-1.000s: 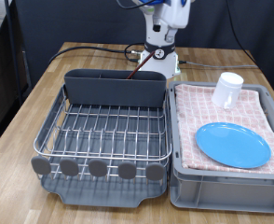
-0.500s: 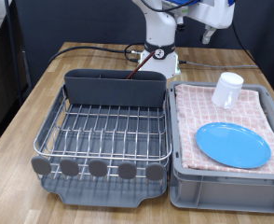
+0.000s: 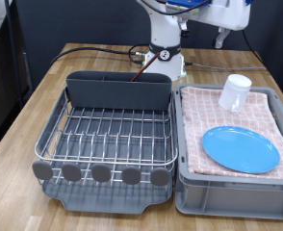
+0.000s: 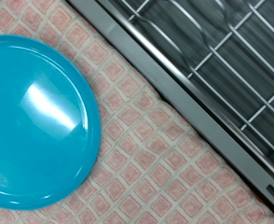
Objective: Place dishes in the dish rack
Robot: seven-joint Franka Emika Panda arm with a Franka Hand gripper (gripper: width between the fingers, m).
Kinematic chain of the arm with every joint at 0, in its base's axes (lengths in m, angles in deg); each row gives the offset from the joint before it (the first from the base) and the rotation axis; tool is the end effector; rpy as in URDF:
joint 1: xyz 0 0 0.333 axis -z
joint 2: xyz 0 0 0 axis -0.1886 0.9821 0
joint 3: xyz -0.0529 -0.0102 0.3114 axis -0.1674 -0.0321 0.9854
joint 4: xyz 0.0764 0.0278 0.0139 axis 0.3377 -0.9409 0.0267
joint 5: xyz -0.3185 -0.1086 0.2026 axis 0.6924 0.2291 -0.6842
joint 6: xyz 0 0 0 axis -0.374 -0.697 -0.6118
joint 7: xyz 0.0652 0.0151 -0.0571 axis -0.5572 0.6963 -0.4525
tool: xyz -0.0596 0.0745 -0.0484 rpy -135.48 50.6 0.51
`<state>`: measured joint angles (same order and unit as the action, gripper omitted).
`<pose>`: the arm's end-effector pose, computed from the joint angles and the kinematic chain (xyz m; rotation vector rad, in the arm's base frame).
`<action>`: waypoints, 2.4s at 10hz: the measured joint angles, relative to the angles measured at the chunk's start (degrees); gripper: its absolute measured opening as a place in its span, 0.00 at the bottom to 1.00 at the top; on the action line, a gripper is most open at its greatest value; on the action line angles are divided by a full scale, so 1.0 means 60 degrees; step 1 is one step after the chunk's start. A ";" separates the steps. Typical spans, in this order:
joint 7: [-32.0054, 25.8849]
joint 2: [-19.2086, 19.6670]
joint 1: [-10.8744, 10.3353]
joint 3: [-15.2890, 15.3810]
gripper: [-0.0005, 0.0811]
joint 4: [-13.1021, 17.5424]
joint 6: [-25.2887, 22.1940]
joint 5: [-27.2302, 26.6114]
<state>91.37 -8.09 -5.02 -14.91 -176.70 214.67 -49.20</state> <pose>0.4476 0.0731 0.4329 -2.1975 2.1523 -0.2540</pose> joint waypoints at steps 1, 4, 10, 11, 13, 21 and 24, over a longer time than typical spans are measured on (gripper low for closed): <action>-0.0032 0.0370 -0.0022 0.0040 0.99 0.0312 -0.0040 -0.0004; -0.0159 0.1141 -0.0136 0.0148 0.99 0.0861 0.0036 -0.0376; -0.1746 0.2072 -0.0378 0.0174 0.99 0.0223 0.3463 -0.1912; -0.2278 0.2265 -0.0400 0.0172 0.99 -0.0021 0.4208 -0.2394; -0.3398 0.2648 -0.0455 0.0169 0.99 -0.0360 0.5049 -0.3556; -0.7208 0.2757 -0.0523 0.0271 0.99 -0.0870 0.5575 -0.7473; -0.9566 0.2913 -0.0539 0.0426 0.99 -0.1081 0.5933 -0.9924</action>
<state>33.97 9.39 -8.25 -12.36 -183.19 250.27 -108.75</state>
